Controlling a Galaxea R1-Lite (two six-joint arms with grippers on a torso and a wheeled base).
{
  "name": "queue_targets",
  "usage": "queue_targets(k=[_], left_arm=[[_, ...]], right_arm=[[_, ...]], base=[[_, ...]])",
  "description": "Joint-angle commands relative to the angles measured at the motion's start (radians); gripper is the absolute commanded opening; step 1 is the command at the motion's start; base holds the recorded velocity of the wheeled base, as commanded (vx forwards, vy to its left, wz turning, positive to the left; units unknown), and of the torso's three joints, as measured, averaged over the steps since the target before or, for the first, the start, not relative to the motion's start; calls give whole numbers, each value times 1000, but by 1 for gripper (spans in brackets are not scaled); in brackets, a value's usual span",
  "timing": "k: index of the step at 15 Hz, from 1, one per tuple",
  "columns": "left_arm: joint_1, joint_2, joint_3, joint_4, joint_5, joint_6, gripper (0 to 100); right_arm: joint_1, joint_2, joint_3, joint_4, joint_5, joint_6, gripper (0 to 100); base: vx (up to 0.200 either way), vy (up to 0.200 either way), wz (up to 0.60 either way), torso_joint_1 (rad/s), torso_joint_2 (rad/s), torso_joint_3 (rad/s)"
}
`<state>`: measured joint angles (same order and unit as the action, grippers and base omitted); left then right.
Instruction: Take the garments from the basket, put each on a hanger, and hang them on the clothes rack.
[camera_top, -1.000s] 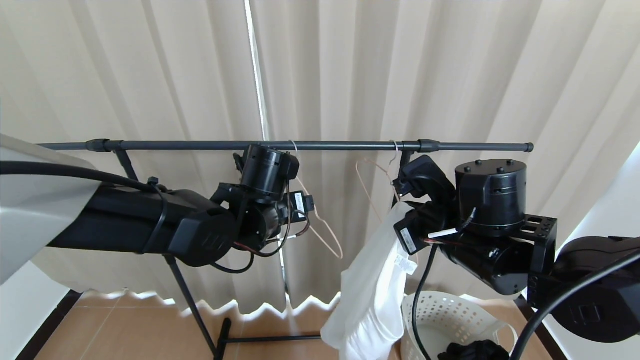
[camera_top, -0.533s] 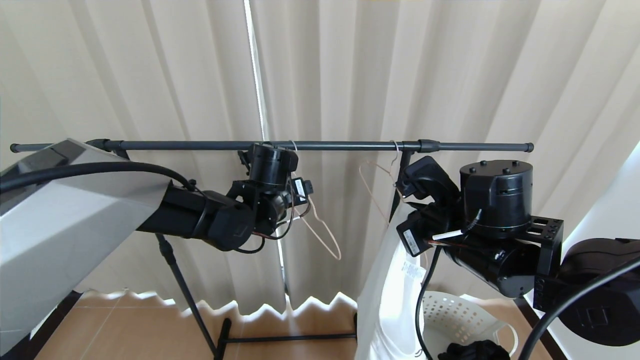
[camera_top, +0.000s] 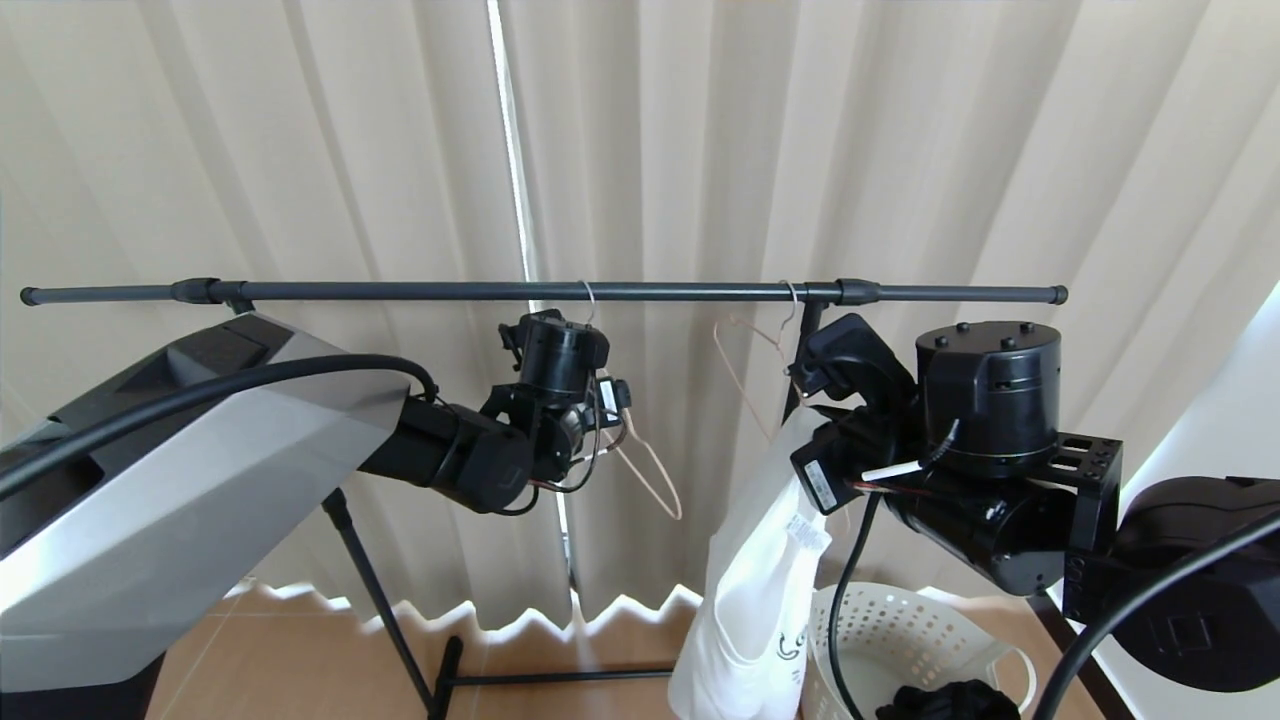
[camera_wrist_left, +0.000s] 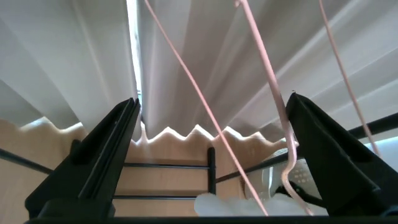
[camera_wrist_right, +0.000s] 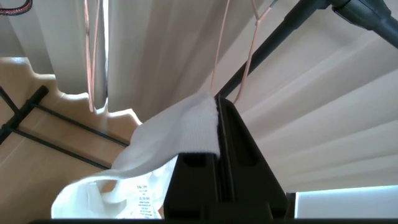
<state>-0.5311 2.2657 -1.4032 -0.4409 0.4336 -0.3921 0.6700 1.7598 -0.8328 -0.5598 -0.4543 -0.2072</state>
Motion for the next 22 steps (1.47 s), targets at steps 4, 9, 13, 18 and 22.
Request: queue_targets(k=[4,9,13,18,22], left_arm=[[6,21,10,5,24,24,100],[5,15,53,8,66,85,100],[3,17,78,17,66,124,100],[-9,6,69,91,65,130,100],[-9,-6,23,119,63,133,100]], right_arm=[[0,3,0,-2,0,0,0],[0,1,0,-2,0,0,0],[0,-3,1,-2,0,0,0],[0,-5,1,-2,0,0,0],[0,-2,0,-2,0,-1,0]], base=[[0,0,0,0,0,0],[0,0,0,0,0,0],[0,0,0,0,0,0],[0,0,0,0,0,0],[0,0,0,0,0,0]])
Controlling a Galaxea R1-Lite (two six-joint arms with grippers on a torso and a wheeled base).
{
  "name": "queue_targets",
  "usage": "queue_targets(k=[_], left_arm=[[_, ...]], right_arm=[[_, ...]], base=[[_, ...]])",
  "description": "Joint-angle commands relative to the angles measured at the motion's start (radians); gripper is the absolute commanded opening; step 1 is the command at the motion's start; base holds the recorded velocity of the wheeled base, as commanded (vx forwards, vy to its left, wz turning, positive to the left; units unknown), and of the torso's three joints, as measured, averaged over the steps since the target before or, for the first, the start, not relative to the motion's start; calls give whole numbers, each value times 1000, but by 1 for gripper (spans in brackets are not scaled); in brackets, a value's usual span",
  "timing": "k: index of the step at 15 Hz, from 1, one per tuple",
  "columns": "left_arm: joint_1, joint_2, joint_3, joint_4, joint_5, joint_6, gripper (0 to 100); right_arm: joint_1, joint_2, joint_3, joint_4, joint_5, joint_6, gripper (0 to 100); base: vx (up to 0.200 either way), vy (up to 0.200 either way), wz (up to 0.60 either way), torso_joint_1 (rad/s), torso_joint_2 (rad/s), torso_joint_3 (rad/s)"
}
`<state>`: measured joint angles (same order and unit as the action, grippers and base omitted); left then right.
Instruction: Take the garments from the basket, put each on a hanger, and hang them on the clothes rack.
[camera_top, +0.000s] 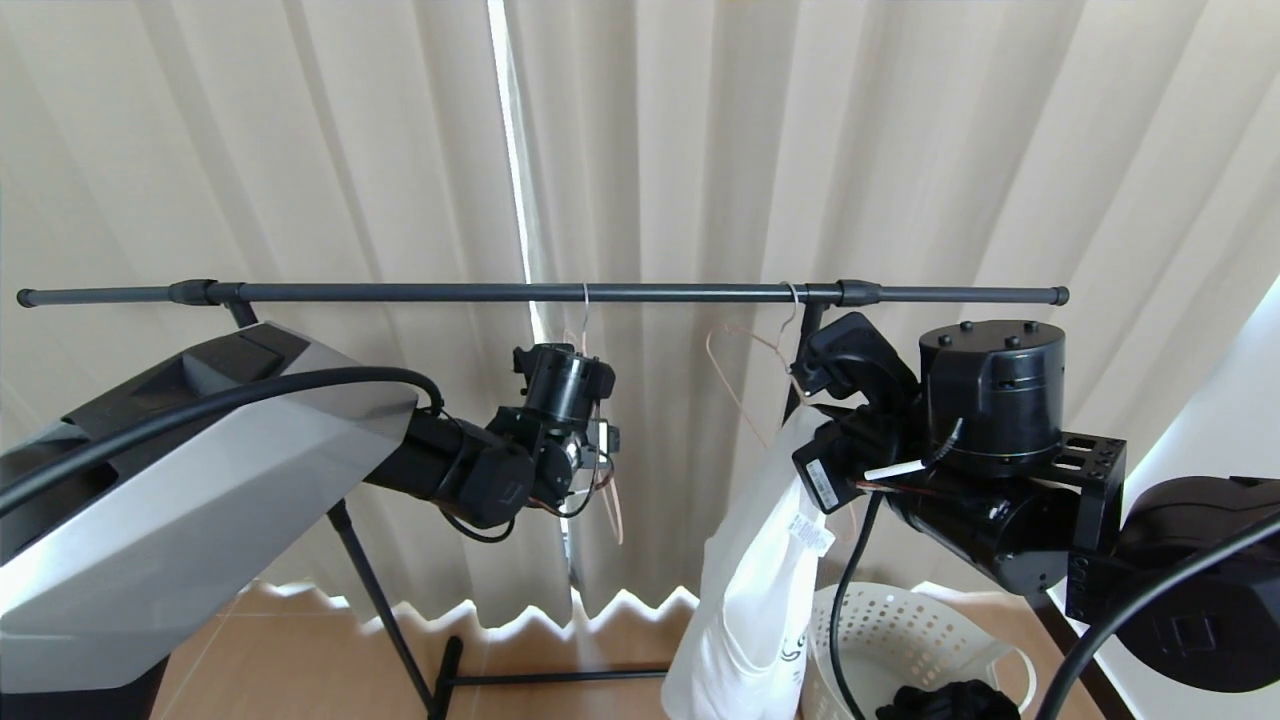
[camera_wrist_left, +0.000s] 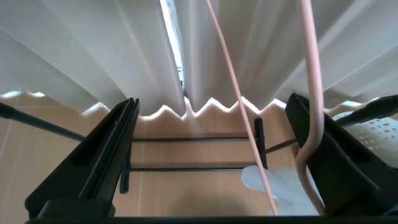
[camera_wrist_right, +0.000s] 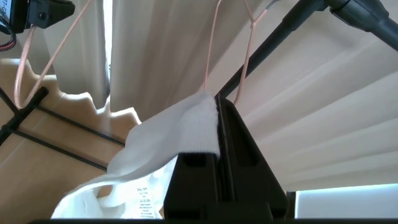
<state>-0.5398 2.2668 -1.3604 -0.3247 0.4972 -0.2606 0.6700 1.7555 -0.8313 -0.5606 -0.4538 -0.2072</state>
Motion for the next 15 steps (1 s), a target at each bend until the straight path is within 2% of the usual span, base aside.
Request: queue_targets(k=[1,5,8,15], left_arm=[[-9,-9,-48,36,-2,1,100],[-20,3,-132,162,-5,-2,100],[-17,28,-166,213,-5,-6,100],[-16,39,-160,230,-3,-29,100]], right_arm=[[0,2,-2,-1,0,0,0],[0,-2,-2,-1,0,0,0],[0,-2,-2,-1,0,0,0],[0,1,4,-28,0,-3,0]], base=[[0,0,0,0,0,0],[0,0,0,0,0,0],[0,0,0,0,0,0],[0,0,0,0,0,0]])
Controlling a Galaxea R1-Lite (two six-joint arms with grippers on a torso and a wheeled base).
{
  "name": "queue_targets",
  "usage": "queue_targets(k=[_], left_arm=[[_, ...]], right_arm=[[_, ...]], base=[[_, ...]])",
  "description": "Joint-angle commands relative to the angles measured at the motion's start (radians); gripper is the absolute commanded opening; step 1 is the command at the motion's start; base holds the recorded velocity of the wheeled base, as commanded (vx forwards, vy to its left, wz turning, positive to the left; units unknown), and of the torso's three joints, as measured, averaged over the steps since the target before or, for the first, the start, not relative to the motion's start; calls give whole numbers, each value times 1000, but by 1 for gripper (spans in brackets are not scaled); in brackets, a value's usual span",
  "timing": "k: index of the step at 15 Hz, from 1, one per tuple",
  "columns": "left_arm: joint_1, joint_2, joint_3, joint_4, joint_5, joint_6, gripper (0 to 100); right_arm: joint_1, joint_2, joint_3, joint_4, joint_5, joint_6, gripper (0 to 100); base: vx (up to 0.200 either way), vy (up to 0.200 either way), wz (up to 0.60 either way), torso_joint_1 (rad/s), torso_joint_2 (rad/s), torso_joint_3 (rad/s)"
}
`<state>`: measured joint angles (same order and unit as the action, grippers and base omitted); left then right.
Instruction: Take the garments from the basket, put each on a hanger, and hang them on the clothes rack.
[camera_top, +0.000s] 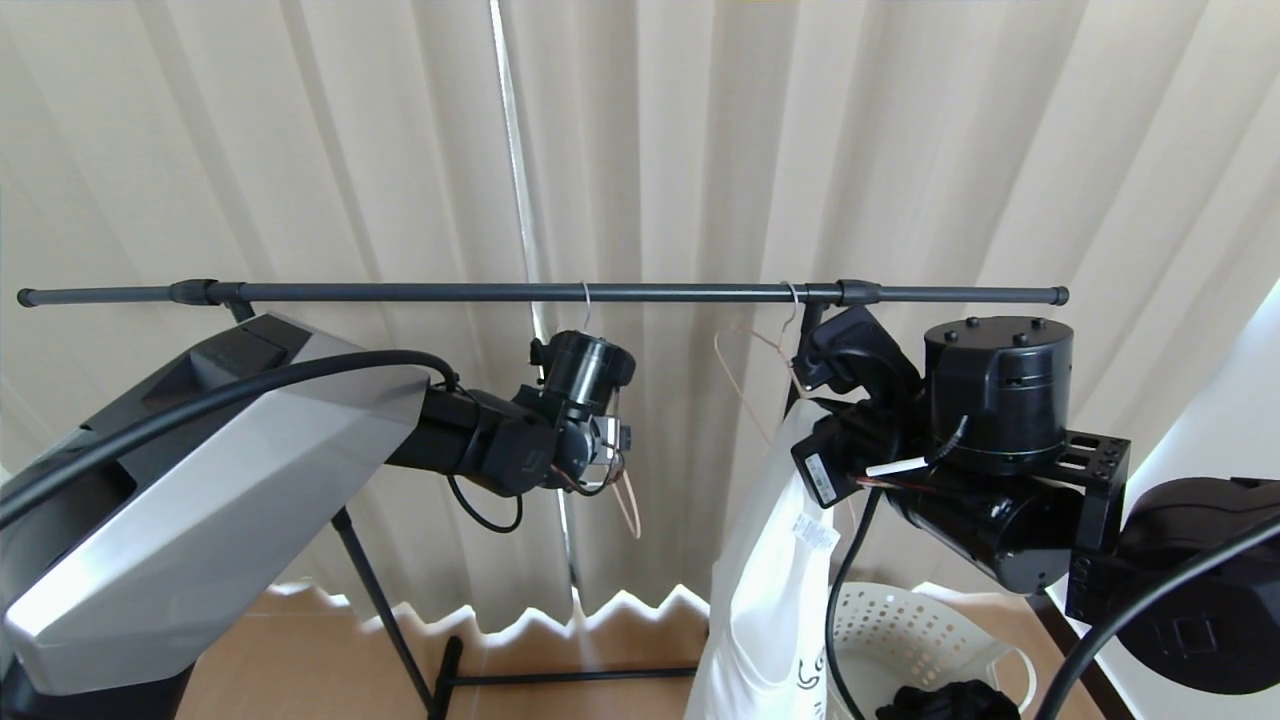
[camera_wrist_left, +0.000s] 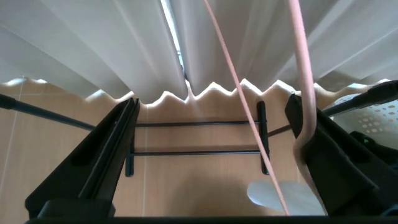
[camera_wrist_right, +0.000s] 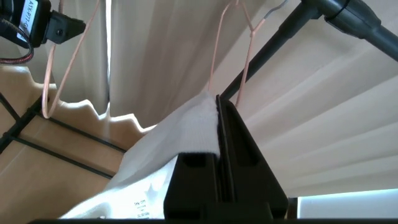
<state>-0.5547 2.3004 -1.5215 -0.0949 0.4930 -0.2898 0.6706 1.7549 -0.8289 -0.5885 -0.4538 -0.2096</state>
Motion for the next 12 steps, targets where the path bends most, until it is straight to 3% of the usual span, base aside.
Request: queue_targets(k=[1,12], left_arm=[[-1,7,1,0,1,0,0],[-2,-3,1,0,7,-3,0]], right_arm=[[0,2,2,-1,0,-1,0],[0,5,5,-1,0,-1,0]], base=[[0,0,0,0,0,0],[0,0,0,0,0,0]])
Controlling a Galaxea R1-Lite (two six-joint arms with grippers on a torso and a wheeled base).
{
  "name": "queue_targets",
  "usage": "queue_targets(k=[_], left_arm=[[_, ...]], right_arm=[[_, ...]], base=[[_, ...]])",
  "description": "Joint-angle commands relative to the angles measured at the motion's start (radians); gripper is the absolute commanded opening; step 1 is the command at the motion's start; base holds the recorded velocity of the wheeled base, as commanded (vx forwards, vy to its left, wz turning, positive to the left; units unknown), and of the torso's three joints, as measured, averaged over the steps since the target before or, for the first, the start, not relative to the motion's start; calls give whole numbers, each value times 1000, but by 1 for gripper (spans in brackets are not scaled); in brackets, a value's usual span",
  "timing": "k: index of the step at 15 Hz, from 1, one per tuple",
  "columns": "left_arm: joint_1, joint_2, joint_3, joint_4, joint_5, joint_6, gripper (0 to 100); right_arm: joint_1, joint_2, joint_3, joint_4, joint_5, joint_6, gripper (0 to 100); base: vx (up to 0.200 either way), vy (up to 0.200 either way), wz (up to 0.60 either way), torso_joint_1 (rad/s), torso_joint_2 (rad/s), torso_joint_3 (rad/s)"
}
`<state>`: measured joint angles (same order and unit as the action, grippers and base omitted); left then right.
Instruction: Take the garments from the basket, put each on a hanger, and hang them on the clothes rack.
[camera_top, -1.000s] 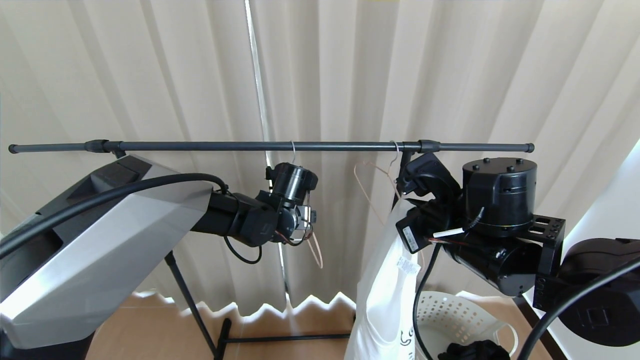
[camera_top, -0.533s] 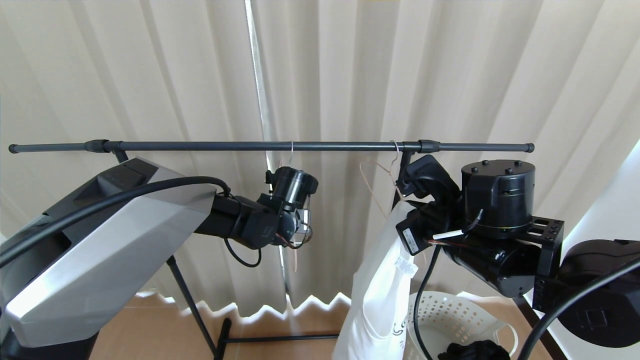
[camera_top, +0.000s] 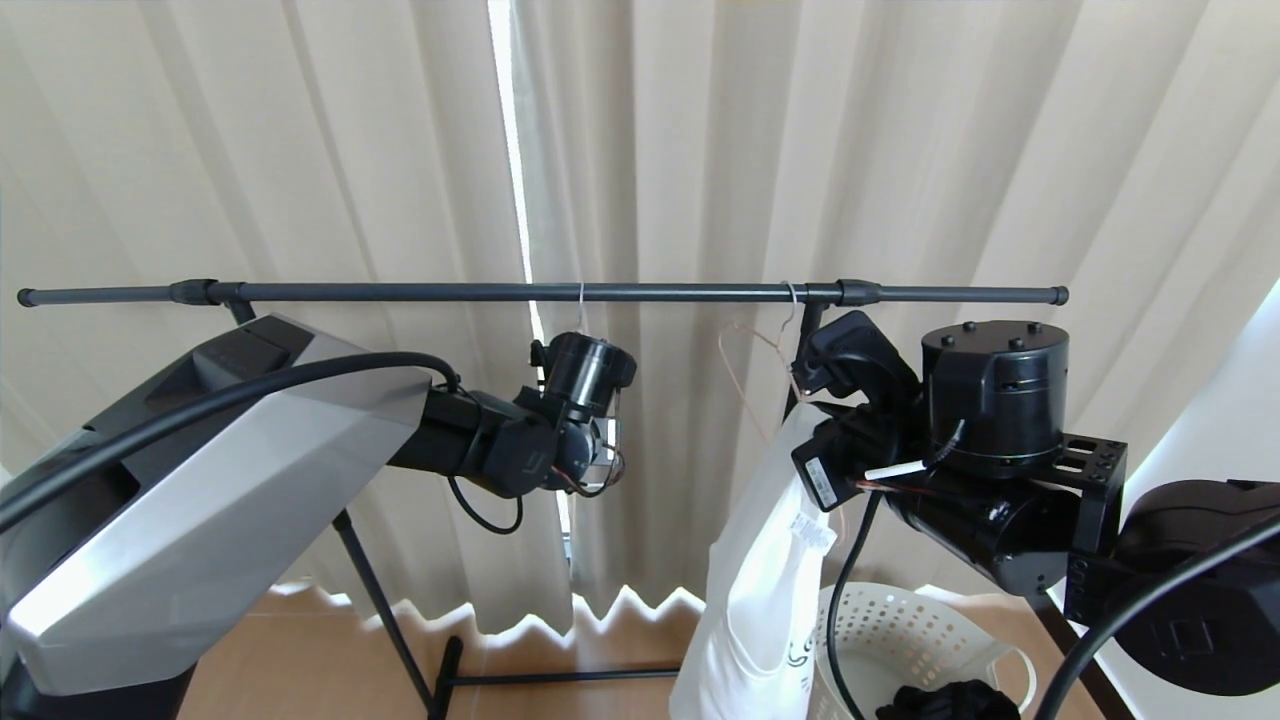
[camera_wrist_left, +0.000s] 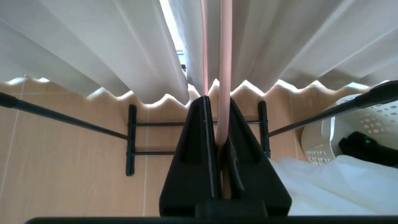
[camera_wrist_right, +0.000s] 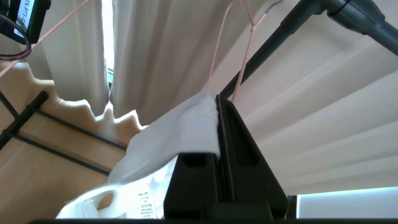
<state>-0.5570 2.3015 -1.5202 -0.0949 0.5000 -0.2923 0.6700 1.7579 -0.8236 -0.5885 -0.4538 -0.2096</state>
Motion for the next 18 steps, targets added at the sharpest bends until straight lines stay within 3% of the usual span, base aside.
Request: queue_targets(k=[1,18], left_arm=[[0,-4,0,0,0,-1,0],[-80,-182,124,4,25,5,0]], right_arm=[[0,2,0,-1,0,-1,0],[0,0,-3,-1,0,-1,0]], base=[[0,0,0,0,0,0],[0,0,0,0,0,0]])
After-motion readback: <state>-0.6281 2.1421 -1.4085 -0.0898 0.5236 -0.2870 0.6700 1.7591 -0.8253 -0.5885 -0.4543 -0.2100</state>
